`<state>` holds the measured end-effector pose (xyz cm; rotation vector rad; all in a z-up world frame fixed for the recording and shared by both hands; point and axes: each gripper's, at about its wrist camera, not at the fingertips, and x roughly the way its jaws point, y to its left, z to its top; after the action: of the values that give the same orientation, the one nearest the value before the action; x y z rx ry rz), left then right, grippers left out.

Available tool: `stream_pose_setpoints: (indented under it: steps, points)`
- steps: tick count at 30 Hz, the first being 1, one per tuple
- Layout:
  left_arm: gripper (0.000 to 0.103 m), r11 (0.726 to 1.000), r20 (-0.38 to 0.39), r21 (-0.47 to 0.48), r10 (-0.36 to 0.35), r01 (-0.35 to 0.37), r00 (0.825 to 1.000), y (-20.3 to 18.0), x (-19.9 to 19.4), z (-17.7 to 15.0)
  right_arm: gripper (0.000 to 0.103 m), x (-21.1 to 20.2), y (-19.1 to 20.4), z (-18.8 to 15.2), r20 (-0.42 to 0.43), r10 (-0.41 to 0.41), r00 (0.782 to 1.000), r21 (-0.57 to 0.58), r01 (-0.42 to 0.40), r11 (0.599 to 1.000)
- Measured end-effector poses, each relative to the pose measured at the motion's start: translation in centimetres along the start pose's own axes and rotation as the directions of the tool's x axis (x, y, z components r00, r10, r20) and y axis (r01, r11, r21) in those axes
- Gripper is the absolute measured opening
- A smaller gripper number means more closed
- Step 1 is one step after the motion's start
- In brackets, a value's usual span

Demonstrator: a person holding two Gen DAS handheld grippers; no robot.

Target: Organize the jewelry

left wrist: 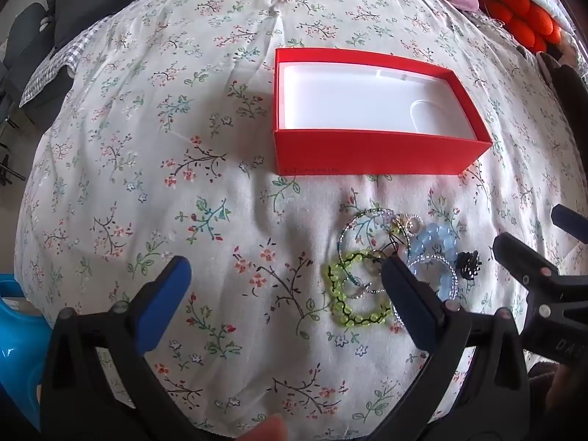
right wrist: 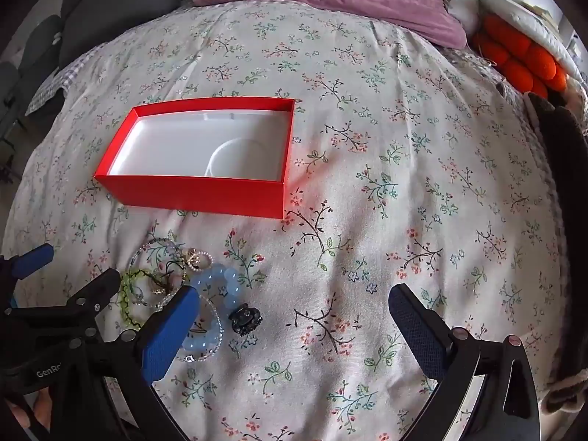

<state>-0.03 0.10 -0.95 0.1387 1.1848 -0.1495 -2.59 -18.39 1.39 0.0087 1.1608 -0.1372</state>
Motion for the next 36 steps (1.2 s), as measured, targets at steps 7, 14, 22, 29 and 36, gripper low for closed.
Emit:
stream_pose_setpoints:
  steps: [7,14,22,29,36]
  points:
    - [0.103,1.0,-0.001,0.0,0.001,-0.001,1.0,-0.21,0.01,0.07,0.103,0.03,-0.01,-0.04,0.004,-0.005,1.0,-0.001,0.005,1.0]
    - [0.103,1.0,0.01,-0.006,-0.004,0.004,1.0,-0.16,-0.35,-0.18,0.103,0.35,-0.15,0.03,0.007,-0.005,1.0,0.001,0.005,1.0]
    - [0.103,1.0,0.007,-0.002,-0.001,0.001,1.0,0.01,-0.33,0.27,0.103,-0.1,-0.17,-0.07,0.014,-0.005,1.0,0.002,0.005,1.0]
    - [0.103,1.0,0.008,-0.003,0.002,-0.002,1.0,0.13,-0.34,0.3,0.103,-0.17,-0.19,-0.03,0.013,-0.005,1.0,0.001,0.004,1.0]
    - [0.103,1.0,0.007,-0.004,0.0,0.0,1.0,0.19,-0.27,0.25,0.103,-0.37,-0.27,0.03,0.014,-0.002,1.0,0.001,0.002,1.0]
